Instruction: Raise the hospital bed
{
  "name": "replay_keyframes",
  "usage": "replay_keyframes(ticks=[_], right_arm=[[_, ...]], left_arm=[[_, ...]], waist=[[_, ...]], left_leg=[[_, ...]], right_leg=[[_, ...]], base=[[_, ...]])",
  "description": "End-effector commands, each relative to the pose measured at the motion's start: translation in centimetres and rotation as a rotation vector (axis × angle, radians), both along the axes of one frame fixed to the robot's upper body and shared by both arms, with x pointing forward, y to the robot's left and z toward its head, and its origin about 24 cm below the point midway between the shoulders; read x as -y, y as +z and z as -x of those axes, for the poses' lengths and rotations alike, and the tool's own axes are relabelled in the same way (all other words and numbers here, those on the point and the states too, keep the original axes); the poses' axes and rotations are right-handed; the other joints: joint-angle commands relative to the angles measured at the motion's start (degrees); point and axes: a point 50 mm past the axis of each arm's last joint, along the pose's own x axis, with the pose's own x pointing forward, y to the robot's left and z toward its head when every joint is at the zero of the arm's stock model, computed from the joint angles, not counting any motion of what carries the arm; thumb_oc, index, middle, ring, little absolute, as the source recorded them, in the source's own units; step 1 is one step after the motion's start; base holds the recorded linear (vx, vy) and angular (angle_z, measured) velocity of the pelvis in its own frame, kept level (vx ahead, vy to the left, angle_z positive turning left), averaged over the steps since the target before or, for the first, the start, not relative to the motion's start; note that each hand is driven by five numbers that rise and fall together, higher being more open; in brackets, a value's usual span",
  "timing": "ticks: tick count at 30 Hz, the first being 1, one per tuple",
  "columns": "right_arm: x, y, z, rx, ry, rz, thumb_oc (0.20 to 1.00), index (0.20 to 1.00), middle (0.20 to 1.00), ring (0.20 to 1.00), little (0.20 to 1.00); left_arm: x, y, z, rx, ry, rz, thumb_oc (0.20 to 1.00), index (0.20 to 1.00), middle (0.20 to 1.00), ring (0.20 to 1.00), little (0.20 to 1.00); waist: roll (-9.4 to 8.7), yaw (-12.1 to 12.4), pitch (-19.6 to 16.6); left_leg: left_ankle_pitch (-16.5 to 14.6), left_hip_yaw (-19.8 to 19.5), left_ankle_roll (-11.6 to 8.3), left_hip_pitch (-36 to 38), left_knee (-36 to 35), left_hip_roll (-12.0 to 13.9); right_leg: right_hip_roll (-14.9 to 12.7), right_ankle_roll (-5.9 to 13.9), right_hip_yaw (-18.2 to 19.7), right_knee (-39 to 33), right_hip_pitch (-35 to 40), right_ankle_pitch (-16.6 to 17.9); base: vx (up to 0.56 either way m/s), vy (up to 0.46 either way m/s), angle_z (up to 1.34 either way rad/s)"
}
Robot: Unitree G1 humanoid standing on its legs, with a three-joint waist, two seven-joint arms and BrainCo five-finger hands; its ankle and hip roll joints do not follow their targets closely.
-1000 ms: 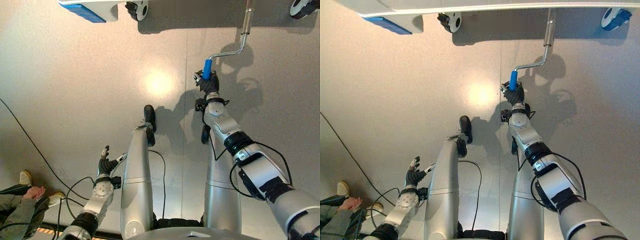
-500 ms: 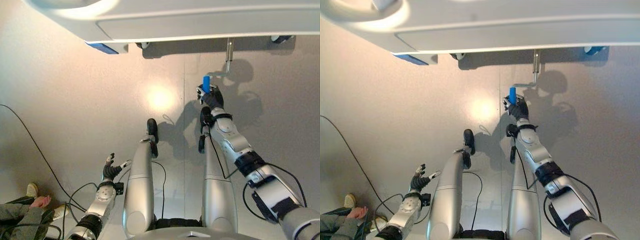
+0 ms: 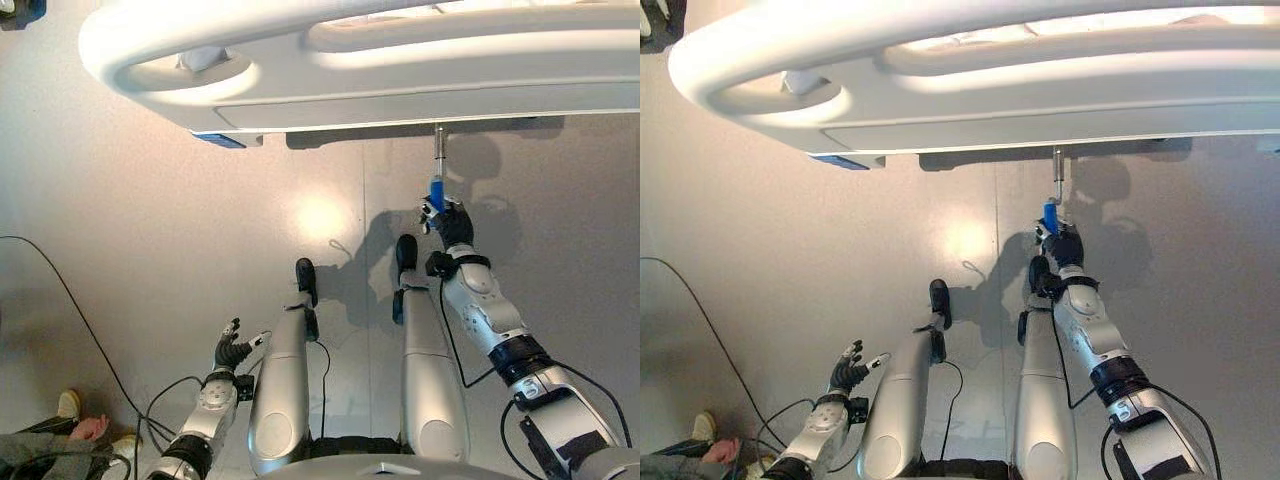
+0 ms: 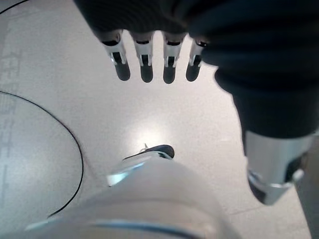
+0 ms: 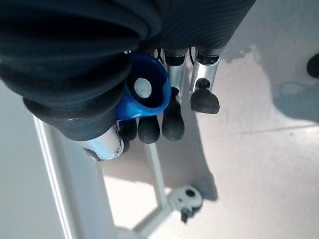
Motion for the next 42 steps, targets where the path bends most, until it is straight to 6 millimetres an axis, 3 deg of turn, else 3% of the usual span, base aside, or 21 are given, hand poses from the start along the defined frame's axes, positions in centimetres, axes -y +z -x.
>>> replay_keyframes(ticks=[1,8,12,23,31,42], right_arm=[[3.3,13.6,2.2,0.719,-0.102,-0.095,0.2,0.2,0.2,0.2,0.2],[7.8,11.7,3.2,0.632,-0.356,0.026,0.2,0.2,0.2,0.2,0.2],[8.8,11.3,3.3,0.608,-0.43,0.047,0.2,0.2,0.2,0.2,0.2],[12.6,10.4,2.9,0.408,-0.713,0.457,0.2,0.2,0.2,0.2,0.2],[15.0,9.3,2.0,0.241,-0.823,0.601,0.2,0.2,0.2,0.2,0.2],[17.8,9.8,0.2,0.01,-0.848,0.827,0.2,0.2,0.2,0.2,0.2]], left_arm=[[-1.4,-1.1,2.6,-0.069,0.029,-0.041,1.0,1.0,1.0,1.0,1.0],[-1.4,-1.0,2.5,-0.051,0.04,-0.036,1.0,1.0,1.0,1.0,1.0],[-1.6,-1.1,2.7,-0.06,0.046,-0.047,1.0,1.0,1.0,1.0,1.0],[-1.4,-0.7,2.6,-0.026,0.054,-0.067,1.0,1.0,1.0,1.0,1.0],[-1.1,-0.7,2.9,-0.023,0.054,-0.065,1.0,1.0,1.0,1.0,1.0],[-0.4,-0.5,2.7,-0.002,0.022,-0.05,1.0,1.0,1.0,1.0,1.0]], waist=[[-0.2,-2.58,-1.19],[-0.43,-3.47,-1.19],[-0.33,-3.55,-1.19],[-0.5,-3.52,-1.19],[-0.03,-2.8,-1.19],[0.25,-1.66,-1.19]], left_leg=[[4.92,-0.07,0.26,1.36,-1.38,-0.44],[5.1,-0.08,0.0,3.48,-2.15,-0.12],[5.18,0.06,-0.06,4.18,-2.61,-0.05],[5.6,-0.28,0.08,0.99,-1.12,0.08],[5.18,-0.68,0.06,-1.74,0.18,-0.1],[4.52,-1.96,-0.14,-6.46,3.98,-0.23]], right_leg=[[0.9,2.31,-1.04,1.44,4.45,-1.9],[1.39,2.33,-0.92,0.96,6.28,-2.06],[1.39,2.33,-0.89,0.79,6.83,-2.08],[1.68,2.06,-0.82,2.22,3.55,-1.63],[1.49,1.89,-0.82,3.53,1.04,-1.87],[1.57,1.39,-1.18,6.91,-2.96,-2.81]], base=[[0.01,-0.023,0.03],[0.0,-0.02,-0.02],[0.0,-0.008,0.0],[0.0,-0.003,0.0],[0.0,0.0,0.0],[-0.01,-0.012,0.04]])
